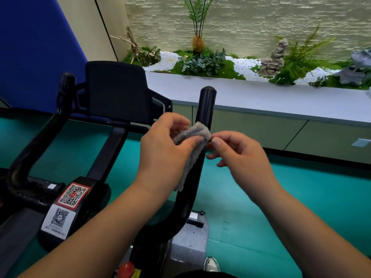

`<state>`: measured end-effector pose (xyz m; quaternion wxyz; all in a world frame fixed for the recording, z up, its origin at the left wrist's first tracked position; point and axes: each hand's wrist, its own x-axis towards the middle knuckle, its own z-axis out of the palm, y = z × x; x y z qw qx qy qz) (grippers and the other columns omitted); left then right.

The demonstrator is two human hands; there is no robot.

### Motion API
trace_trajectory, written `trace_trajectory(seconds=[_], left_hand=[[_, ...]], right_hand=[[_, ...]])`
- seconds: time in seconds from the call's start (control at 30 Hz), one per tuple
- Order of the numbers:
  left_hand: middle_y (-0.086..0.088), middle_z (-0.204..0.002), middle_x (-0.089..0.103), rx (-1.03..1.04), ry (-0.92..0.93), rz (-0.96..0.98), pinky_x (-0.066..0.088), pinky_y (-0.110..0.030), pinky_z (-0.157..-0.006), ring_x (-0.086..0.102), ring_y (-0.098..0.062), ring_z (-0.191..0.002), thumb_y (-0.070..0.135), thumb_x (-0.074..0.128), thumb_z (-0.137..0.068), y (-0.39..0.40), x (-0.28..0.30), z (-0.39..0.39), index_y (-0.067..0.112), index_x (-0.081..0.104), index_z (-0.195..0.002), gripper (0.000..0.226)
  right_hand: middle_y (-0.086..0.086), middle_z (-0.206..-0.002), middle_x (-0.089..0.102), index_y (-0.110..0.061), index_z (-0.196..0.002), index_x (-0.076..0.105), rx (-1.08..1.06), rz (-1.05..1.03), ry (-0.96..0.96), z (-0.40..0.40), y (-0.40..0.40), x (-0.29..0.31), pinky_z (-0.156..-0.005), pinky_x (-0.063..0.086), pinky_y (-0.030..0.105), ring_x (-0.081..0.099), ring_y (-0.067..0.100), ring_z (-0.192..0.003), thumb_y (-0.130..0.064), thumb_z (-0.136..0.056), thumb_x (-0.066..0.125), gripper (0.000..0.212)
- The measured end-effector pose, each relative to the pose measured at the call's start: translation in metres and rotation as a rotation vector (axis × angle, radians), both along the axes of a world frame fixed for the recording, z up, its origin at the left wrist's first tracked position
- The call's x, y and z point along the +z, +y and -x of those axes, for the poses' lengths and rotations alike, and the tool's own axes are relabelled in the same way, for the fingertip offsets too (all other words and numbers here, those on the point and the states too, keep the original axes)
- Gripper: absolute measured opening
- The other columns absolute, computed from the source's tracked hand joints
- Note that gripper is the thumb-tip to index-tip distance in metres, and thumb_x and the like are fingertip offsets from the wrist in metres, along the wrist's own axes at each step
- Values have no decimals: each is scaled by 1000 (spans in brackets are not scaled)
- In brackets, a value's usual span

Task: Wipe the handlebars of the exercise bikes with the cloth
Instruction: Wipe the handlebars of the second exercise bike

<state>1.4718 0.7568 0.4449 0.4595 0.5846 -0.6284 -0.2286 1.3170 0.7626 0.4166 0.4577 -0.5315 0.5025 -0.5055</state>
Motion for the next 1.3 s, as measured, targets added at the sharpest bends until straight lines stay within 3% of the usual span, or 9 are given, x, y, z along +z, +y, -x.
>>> trace_trajectory(seconds=[0.1,0.3,0.47,0.6,0.8,1.0,1.07,1.2,1.3], left_hand=[[9,-85,56,51,-36,47,43,-12,-62,54,-2,-76,27,79,-75,1,3,13,24,56,-82,24],[-3,-109,49,-154,-190,224,33,-3,-87,45,-1,-95,5,74,-72,4,1,27,8,58,-107,39],[2,-125,46,-403,-147,106,32,-3,-96,44,4,-113,2,53,-73,14,12,38,11,58,-126,54],[19,-116,62,-439,25,-77,40,-16,-98,51,6,-114,1,41,-65,5,25,30,30,55,-125,68],[17,-101,67,-168,-19,22,37,-14,-51,49,2,-57,-10,44,-81,-11,33,6,34,58,-110,54],[27,-88,47,80,-407,297,36,-4,-77,48,-7,-89,-8,53,-81,-25,33,-18,18,68,-104,38],[17,-92,53,54,-511,341,34,-8,-83,44,-9,-97,-6,53,-80,-30,28,-22,14,68,-106,36],[6,-113,65,11,-620,305,43,-44,-91,53,-24,-108,6,50,-81,-42,15,-26,16,67,-110,35],[5,-118,64,1,-668,292,43,-49,-91,53,-26,-110,11,55,-82,-46,7,-25,17,68,-109,31]], right_hand=[[2,-96,74,-15,-108,69,20,24,-54,-6,9,3,-70,53,20,70,14,-90,-10,-96,54,20],[5,-108,72,-25,-111,69,-28,69,-193,-1,13,18,-96,52,45,65,28,-107,-21,-98,51,23],[18,-106,68,-22,-112,69,-69,43,-222,12,6,25,-85,54,49,67,28,-92,-37,-87,64,29],[1,-88,73,-21,-108,70,-71,54,-207,21,0,25,-75,57,34,67,13,-79,-15,-85,68,24],[-2,-108,71,-27,-119,68,-143,-22,-8,27,-24,6,-83,57,37,70,12,-87,-17,-94,60,28],[-5,-121,67,-23,-132,58,-214,-36,-124,8,-77,-4,-98,51,39,65,12,-108,-16,-91,62,42],[-5,-117,69,-23,-127,62,-195,-28,-137,-2,-85,-9,-97,51,40,65,12,-107,-23,-92,60,36],[1,-98,74,-18,-108,71,-292,-29,-187,-11,-74,-24,-87,55,39,68,12,-88,-20,-92,62,19],[3,-97,74,-16,-107,70,-297,-50,-173,-12,-59,-36,-84,55,40,67,13,-85,-15,-91,63,18]])
